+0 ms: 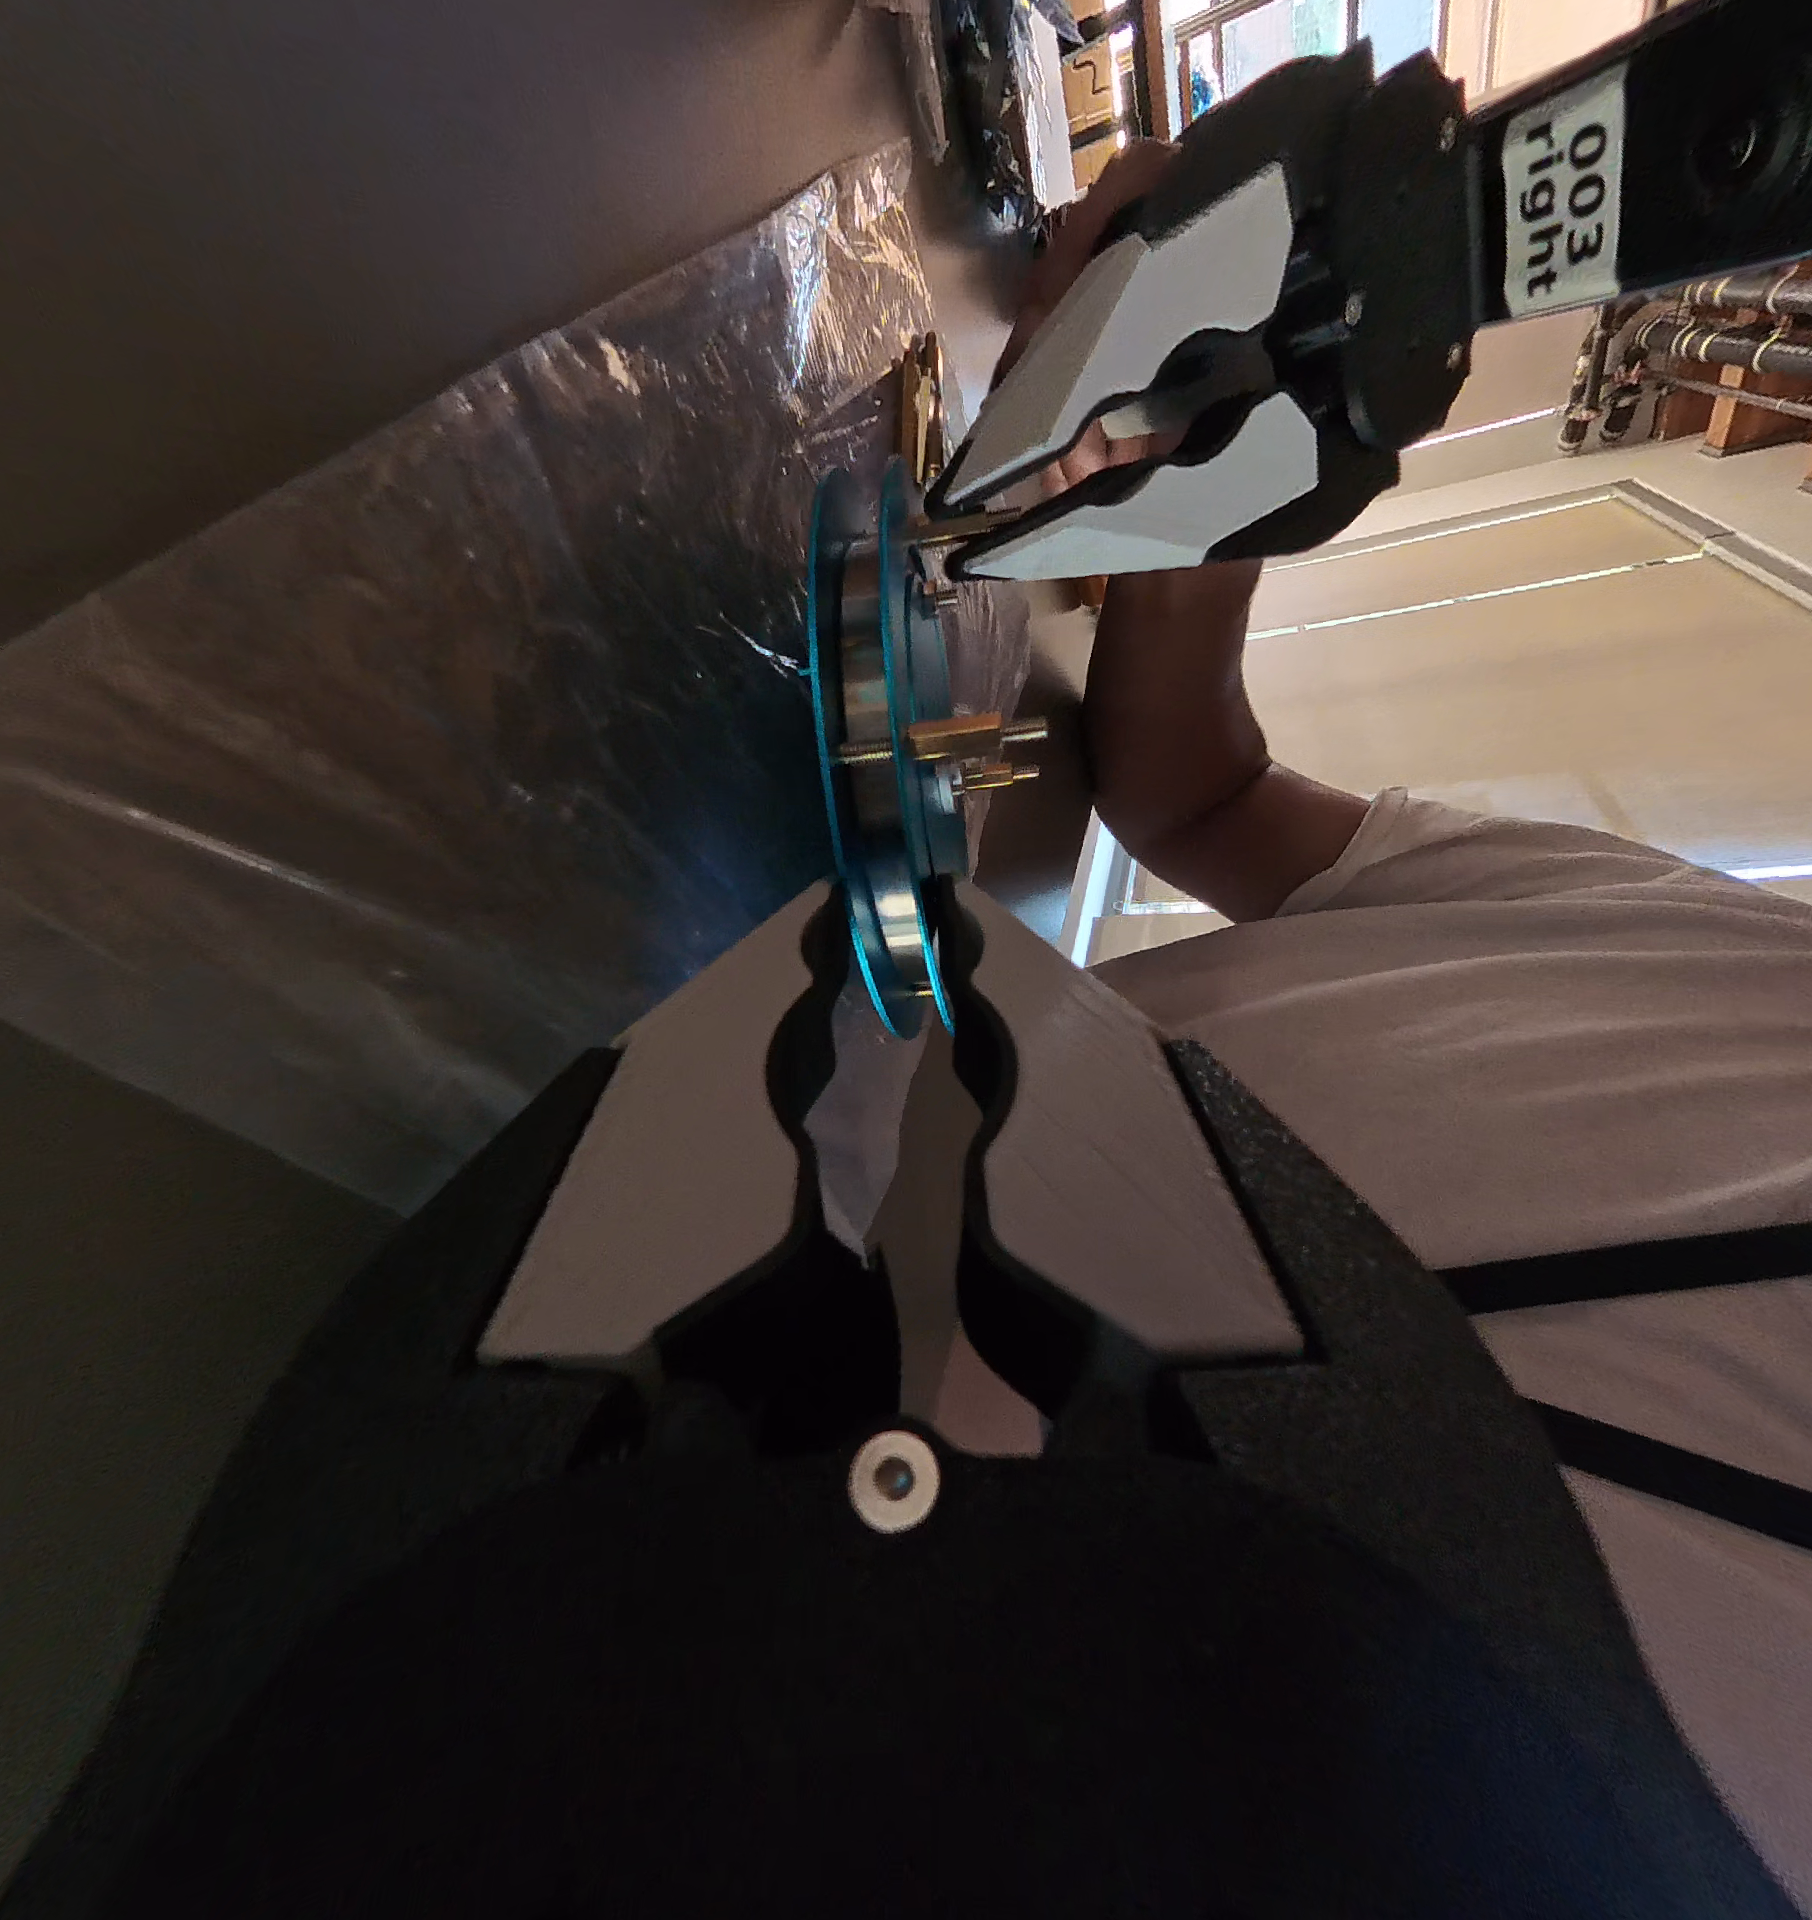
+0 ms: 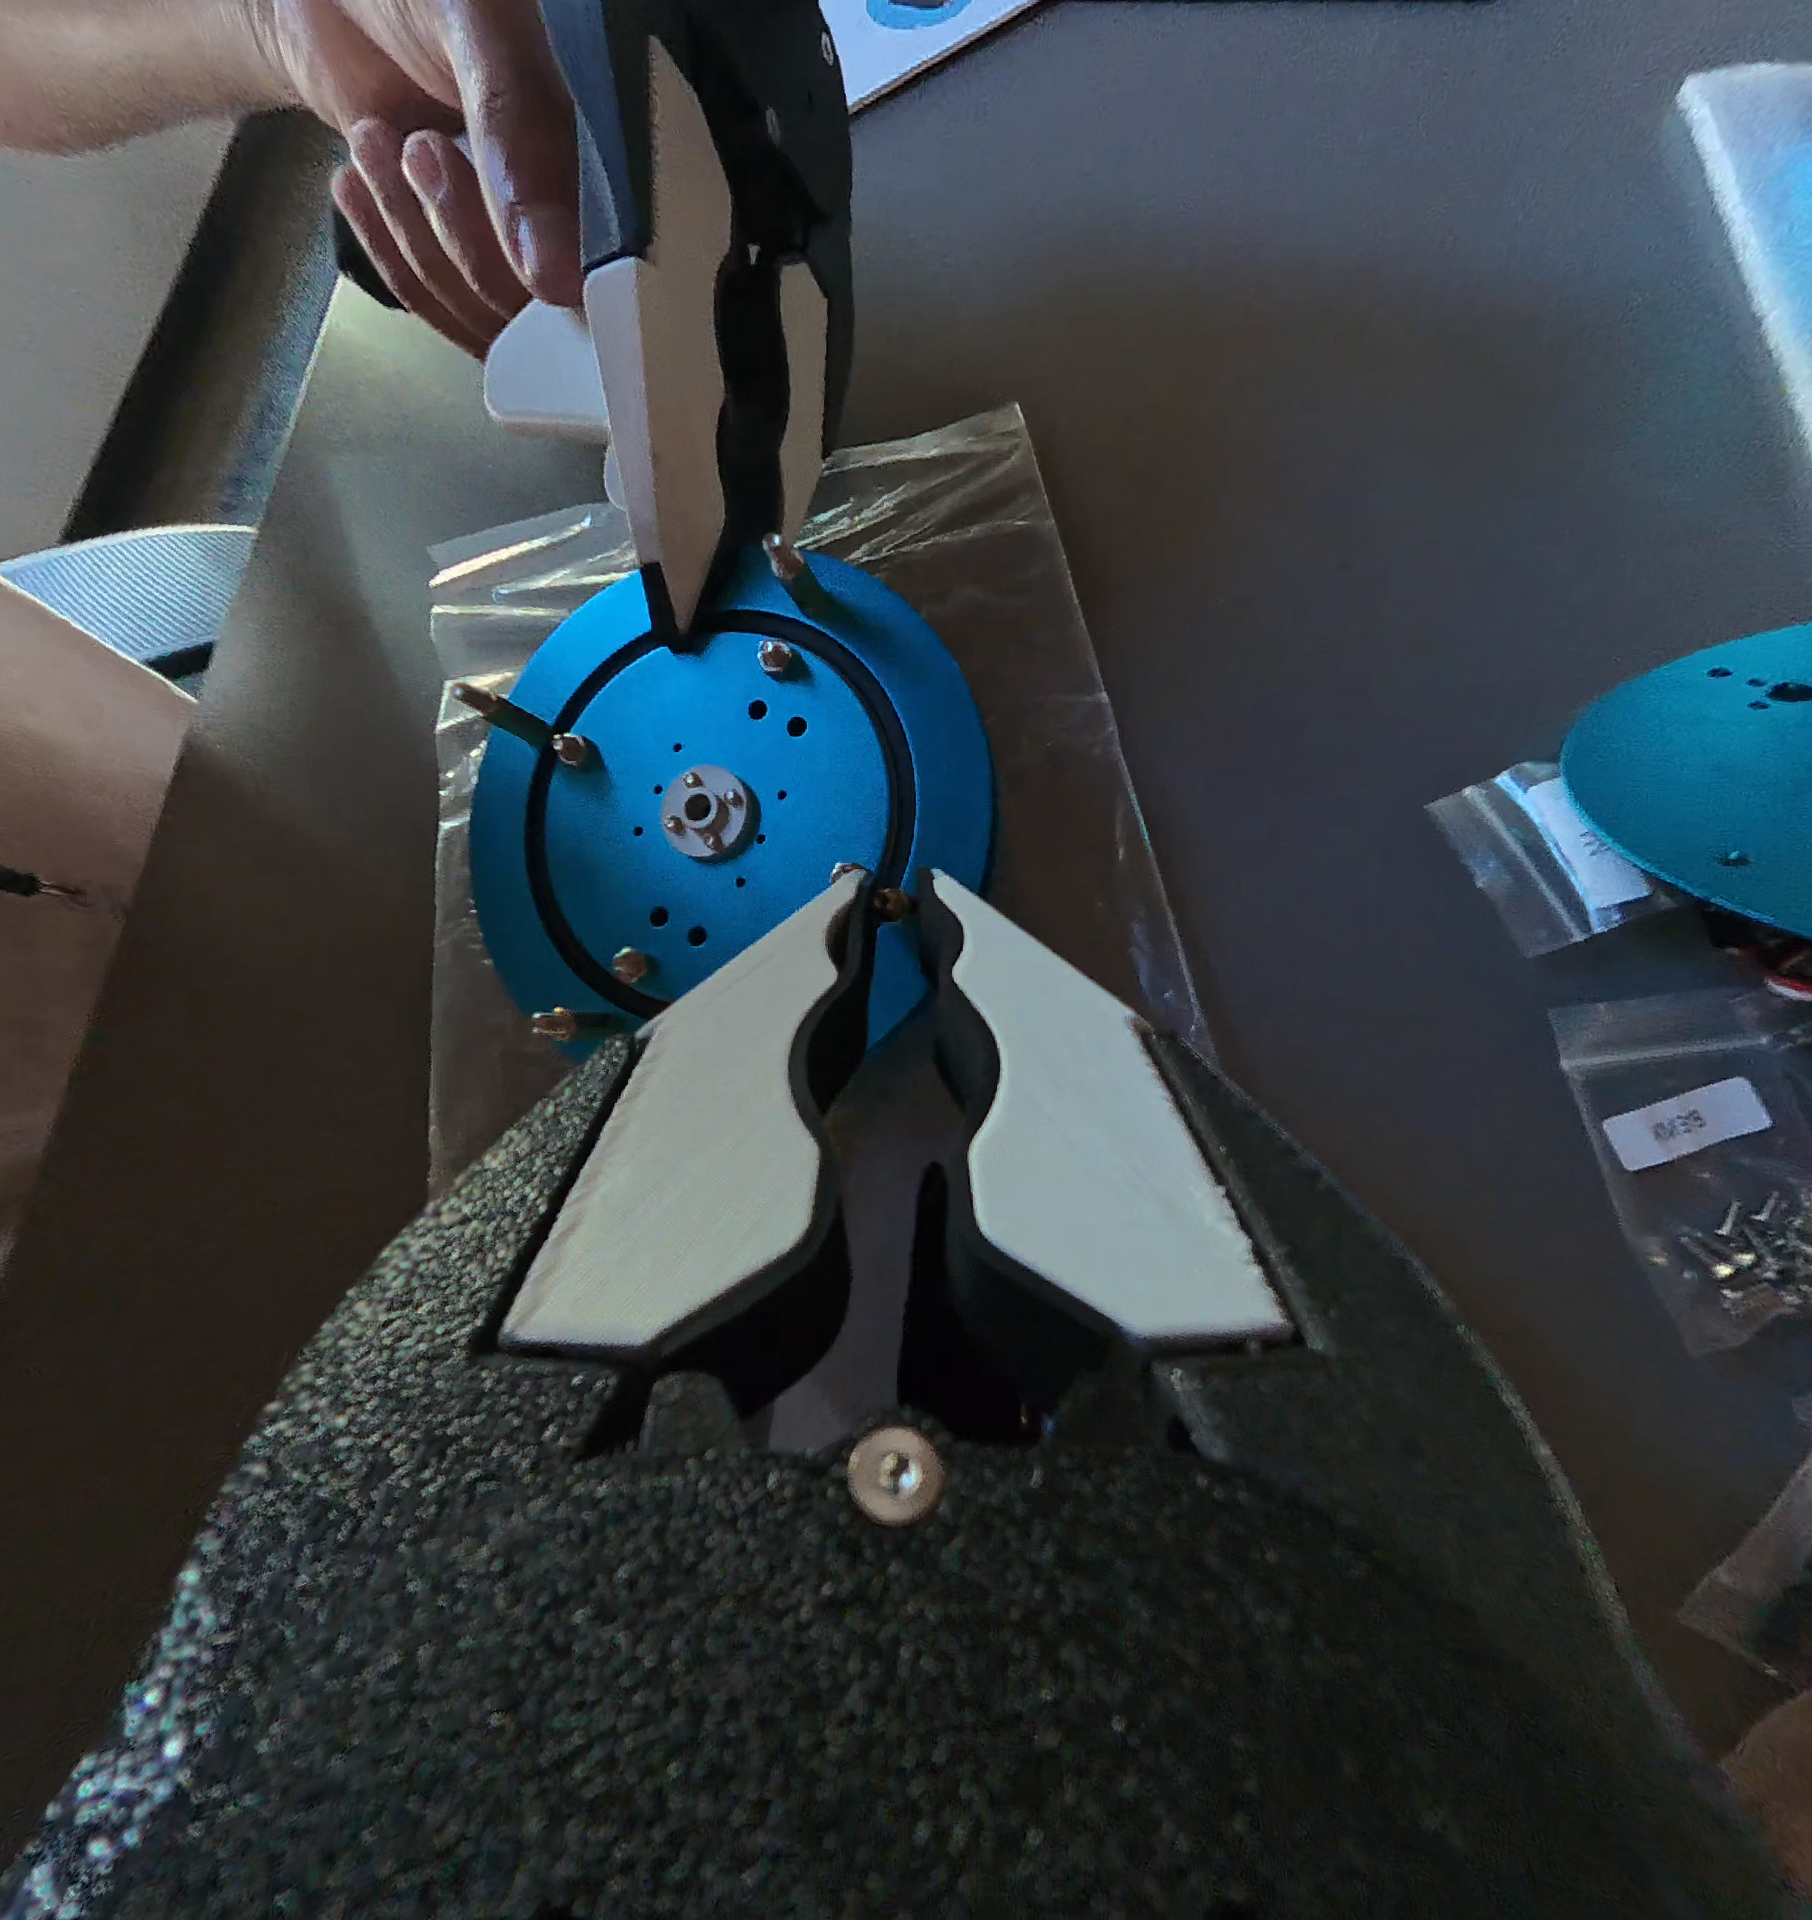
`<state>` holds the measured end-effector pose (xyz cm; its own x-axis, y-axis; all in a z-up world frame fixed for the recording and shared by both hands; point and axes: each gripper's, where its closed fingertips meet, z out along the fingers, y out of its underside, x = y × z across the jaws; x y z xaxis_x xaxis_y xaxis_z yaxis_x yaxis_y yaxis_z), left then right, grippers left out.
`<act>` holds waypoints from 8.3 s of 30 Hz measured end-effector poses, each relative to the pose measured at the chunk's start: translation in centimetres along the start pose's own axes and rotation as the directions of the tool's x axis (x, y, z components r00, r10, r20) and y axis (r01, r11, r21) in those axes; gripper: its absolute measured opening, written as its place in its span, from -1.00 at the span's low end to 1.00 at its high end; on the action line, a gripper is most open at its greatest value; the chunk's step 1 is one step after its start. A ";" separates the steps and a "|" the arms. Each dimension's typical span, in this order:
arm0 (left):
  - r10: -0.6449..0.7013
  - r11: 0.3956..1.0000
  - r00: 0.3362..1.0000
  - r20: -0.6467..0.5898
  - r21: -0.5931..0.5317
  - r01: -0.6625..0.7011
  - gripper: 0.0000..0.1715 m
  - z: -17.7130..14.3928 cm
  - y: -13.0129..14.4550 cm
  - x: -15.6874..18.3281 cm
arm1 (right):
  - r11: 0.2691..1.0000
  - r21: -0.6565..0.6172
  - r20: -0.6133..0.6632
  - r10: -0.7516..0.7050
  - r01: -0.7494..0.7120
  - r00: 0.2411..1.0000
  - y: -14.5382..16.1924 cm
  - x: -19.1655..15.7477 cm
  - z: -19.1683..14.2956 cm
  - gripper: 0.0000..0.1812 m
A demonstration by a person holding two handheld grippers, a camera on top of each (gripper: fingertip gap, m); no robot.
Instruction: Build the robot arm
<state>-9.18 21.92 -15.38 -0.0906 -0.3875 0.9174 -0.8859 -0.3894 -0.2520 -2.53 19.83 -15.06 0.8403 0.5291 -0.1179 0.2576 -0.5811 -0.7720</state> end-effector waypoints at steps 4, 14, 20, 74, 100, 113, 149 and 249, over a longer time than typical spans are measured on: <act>0.023 1.000 0.999 0.047 0.008 -0.023 -0.77 -0.3 0.3 -0.6 | 0.999 -0.015 -0.014 -0.050 0.050 0.999 -0.2 -0.2 0.2 -0.95; 0.384 0.884 0.853 0.354 0.125 -0.450 -0.67 -3.7 -1.7 0.1 | 0.997 -0.072 -0.045 0.009 -0.012 0.999 -1.9 0.3 1.1 -0.95; 0.564 0.760 0.657 0.499 -0.002 -0.650 -0.77 -3.4 -1.7 -0.3 | 0.993 -0.077 -0.029 0.092 -0.094 0.995 -1.2 1.1 1.9 -0.95; 0.133 0.934 0.949 -0.288 0.357 -0.022 -0.73 -6.0 -8.3 7.9 | 0.378 -0.519 -0.538 -0.841 0.767 0.050 -11.3 -4.0 -3.9 -1.00; 0.161 0.924 0.943 -0.292 0.381 -0.039 -1.00 -5.5 -5.5 7.3 | 0.860 0.497 -0.085 0.184 -0.119 0.979 -8.3 -2.7 -9.1 -0.53; 0.198 0.968 0.955 -0.220 0.196 -0.155 -1.00 -4.1 -5.6 7.7 | 0.749 0.102 0.538 0.512 -0.655 0.669 -4.8 -6.2 -3.0 -1.00; 0.209 0.919 0.924 -0.321 0.387 -0.073 -1.00 -5.0 1.2 7.1 | 0.654 0.244 0.458 0.573 -0.716 0.680 -5.3 -7.7 -3.6 -0.73; 0.212 0.909 0.955 -0.206 0.400 -0.115 -1.00 -1.7 -0.5 6.0 | 0.453 0.256 0.658 0.565 -0.854 0.497 -4.7 -3.6 -3.4 -1.00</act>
<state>-10.01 21.22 -9.22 -0.3678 -0.2807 0.8865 -0.6131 -0.6436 -0.4582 -5.12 18.52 -8.87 0.2492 0.3417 -0.9062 -0.7233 -0.5565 -0.4088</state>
